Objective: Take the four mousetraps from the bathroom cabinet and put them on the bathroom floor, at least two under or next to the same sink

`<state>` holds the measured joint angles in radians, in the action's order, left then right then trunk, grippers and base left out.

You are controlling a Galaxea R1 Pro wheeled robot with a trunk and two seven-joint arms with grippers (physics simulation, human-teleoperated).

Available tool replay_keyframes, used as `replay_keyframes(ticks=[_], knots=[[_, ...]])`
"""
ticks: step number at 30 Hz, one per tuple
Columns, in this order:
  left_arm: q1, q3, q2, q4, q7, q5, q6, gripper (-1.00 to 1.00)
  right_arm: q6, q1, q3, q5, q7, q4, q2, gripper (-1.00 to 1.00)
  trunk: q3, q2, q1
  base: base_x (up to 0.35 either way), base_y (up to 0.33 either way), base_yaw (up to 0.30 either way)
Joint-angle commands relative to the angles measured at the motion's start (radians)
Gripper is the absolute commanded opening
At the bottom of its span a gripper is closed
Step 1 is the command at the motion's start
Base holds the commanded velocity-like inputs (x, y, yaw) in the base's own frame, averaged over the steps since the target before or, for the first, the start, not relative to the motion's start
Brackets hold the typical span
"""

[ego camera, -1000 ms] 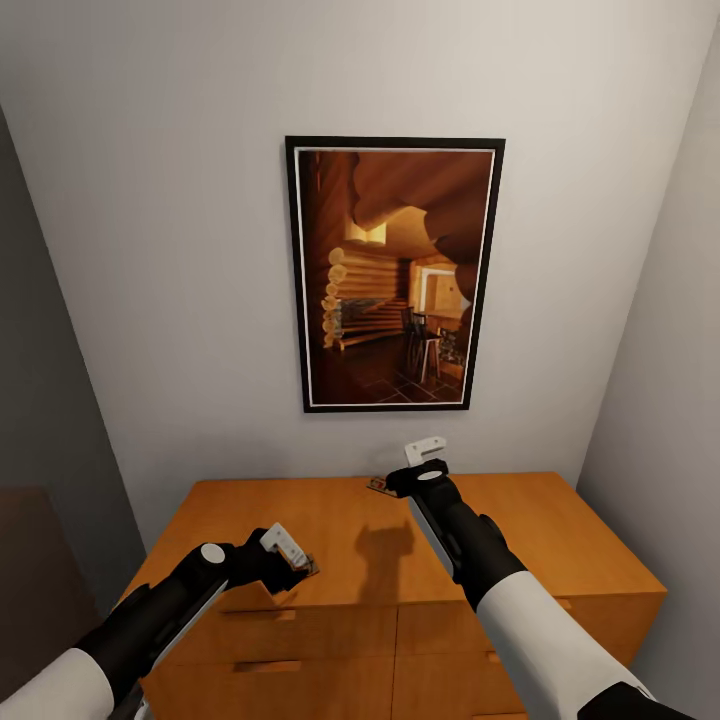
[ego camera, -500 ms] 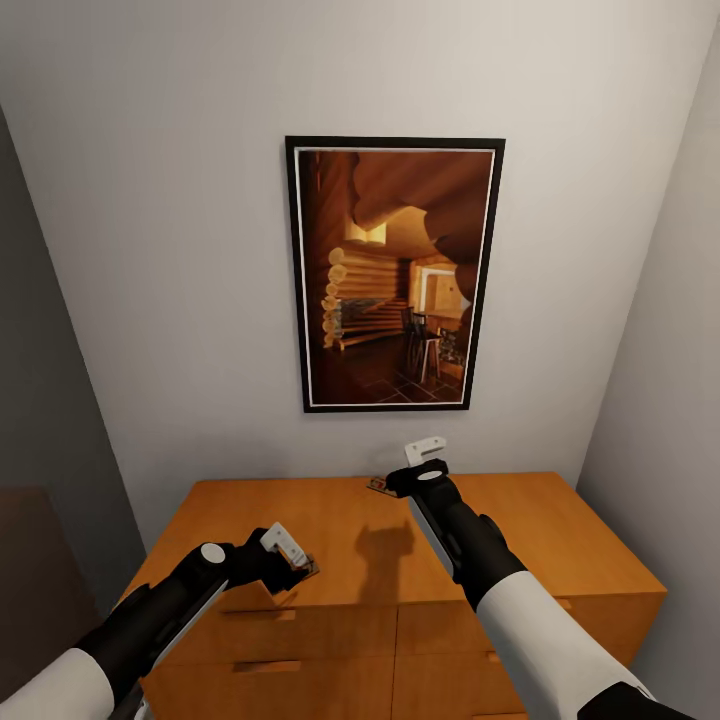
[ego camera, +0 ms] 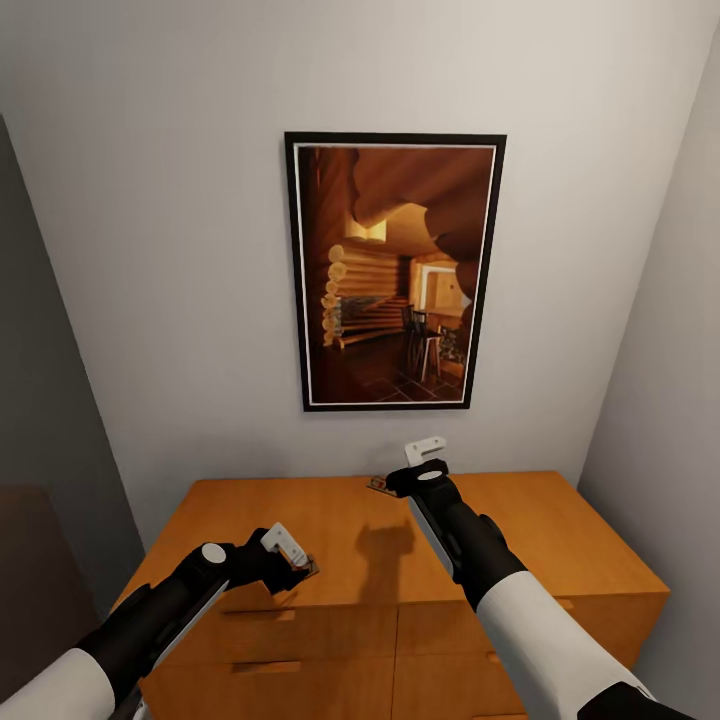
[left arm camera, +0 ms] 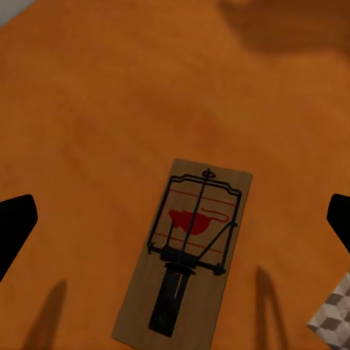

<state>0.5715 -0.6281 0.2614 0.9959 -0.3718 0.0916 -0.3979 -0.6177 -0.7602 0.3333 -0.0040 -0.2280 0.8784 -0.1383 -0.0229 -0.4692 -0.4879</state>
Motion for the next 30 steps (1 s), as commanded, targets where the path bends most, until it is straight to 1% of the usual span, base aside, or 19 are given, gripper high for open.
replay_keyframes(ticks=[1, 20, 30], knots=[[0.001, -0.002, 0.001, 0.001, 0.002, 0.01, -0.008, 1.0, -0.005, -0.001, 0.003, -0.001, -0.005, 0.001, 0.0, 1.0, 0.0, -0.001, 0.0, 0.0, 0.0, 0.0], [0.001, -0.005, 0.004, -0.015, 0.001, 0.01, -0.007, 1.0, -0.005, -0.001, 0.003, -0.001, -0.005, 0.001, 0.0, 1.0, 0.0, -0.001, 0.0, 0.0, 0.0, 0.0], [0.001, -0.008, 0.004, -0.018, 0.002, 0.009, -0.006, 1.0, -0.006, -0.001, 0.003, -0.001, -0.005, 0.001, 0.0, 1.0, 0.032, -0.071, -0.039, 0.0, 0.0, 0.0]])
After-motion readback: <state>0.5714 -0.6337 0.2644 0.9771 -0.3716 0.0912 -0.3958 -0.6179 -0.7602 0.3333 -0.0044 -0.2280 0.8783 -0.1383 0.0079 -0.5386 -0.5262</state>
